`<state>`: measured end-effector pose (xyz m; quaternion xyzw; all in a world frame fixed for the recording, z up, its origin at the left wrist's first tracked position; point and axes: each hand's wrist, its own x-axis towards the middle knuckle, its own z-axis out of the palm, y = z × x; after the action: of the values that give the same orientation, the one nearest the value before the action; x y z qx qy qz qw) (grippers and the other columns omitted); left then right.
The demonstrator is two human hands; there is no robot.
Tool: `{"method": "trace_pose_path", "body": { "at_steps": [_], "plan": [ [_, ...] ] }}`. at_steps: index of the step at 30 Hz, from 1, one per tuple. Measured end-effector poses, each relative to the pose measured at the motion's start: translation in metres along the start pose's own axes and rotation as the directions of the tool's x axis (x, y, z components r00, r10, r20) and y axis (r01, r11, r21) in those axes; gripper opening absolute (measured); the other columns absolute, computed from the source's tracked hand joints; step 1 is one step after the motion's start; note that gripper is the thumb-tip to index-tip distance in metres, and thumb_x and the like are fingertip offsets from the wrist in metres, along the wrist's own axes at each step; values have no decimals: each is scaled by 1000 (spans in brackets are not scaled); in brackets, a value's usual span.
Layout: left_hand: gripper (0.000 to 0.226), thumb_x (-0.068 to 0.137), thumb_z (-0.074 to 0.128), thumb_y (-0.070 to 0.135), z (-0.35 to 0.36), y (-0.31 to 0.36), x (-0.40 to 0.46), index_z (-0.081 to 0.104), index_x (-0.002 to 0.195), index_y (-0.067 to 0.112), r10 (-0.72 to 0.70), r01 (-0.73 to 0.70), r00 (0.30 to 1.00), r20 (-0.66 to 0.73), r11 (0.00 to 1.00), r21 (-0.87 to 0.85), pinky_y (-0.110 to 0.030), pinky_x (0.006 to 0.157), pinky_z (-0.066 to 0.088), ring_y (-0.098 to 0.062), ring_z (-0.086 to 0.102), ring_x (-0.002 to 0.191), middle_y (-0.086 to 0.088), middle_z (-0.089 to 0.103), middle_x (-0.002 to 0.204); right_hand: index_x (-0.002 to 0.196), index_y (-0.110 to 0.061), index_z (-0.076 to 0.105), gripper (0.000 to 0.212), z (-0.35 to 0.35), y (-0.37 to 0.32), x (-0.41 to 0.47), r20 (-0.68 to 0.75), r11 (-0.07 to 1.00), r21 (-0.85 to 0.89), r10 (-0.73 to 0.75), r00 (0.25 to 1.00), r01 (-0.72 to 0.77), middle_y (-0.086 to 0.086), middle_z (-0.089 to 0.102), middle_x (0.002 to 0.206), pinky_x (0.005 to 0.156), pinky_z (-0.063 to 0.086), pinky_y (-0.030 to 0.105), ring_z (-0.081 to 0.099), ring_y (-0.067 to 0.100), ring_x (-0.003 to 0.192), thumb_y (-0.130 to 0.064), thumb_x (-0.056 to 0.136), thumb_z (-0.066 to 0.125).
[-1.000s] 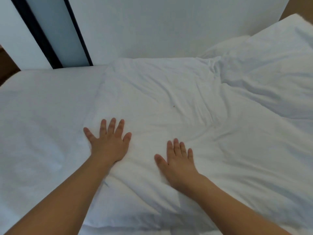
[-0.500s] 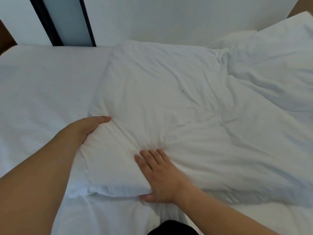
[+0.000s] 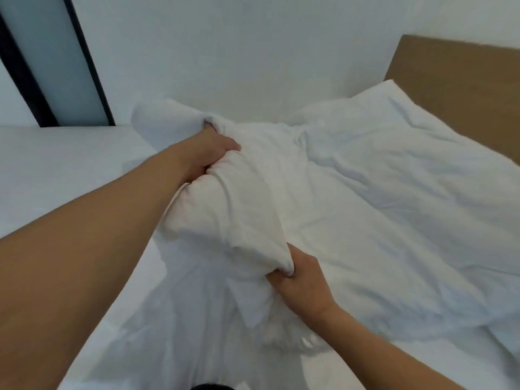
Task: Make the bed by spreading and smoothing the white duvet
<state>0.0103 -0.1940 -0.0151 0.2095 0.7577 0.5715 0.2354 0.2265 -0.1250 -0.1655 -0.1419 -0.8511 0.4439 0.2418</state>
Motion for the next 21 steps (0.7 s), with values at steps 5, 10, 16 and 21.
{"method": "trace_pose_path", "body": {
  "at_steps": [5, 10, 16, 21],
  "plan": [
    [82, 89, 64, 20, 144, 119, 10, 14, 153, 11, 248, -306, 940, 234, 917, 255, -23, 98, 37, -17, 46, 123, 2, 42, 141, 84, 2, 57, 23, -122, 3, -14, -262, 916, 352, 292, 920, -190, 13, 61, 75, 64, 43, 31, 50, 11, 71, -18, 72, 58],
    [58, 82, 64, 23, 322, 181, -9, 43, 136, 17, 382, -560, 784, 490, 777, 289, -17, 91, 37, -4, 51, 118, 11, 58, 128, 86, -1, 61, 12, -232, 50, -51, -403, 732, 648, 565, 720, -212, 8, 64, 83, 72, 45, 38, 56, 22, 81, -4, 74, 60],
    [45, 100, 46, 14, 446, 152, -38, 43, 145, 14, 240, -467, 644, 727, 875, 126, -23, 99, 32, -21, 44, 130, -6, 45, 145, 129, -18, 42, 74, -300, 87, -89, -600, 713, 699, 628, 495, -57, 3, 62, 117, 78, 49, 33, 60, 24, 102, -10, 58, 61],
    [46, 103, 38, 36, 407, 92, -35, 40, 147, 22, 356, -540, 731, 582, 824, 174, -28, 110, 25, -23, 33, 141, -4, 37, 153, 149, -27, 21, 99, -312, 68, -55, -672, 774, 633, 567, 476, -29, -10, 46, 138, 101, 43, 32, 51, 11, 119, -37, 70, 81]
  ]
}}
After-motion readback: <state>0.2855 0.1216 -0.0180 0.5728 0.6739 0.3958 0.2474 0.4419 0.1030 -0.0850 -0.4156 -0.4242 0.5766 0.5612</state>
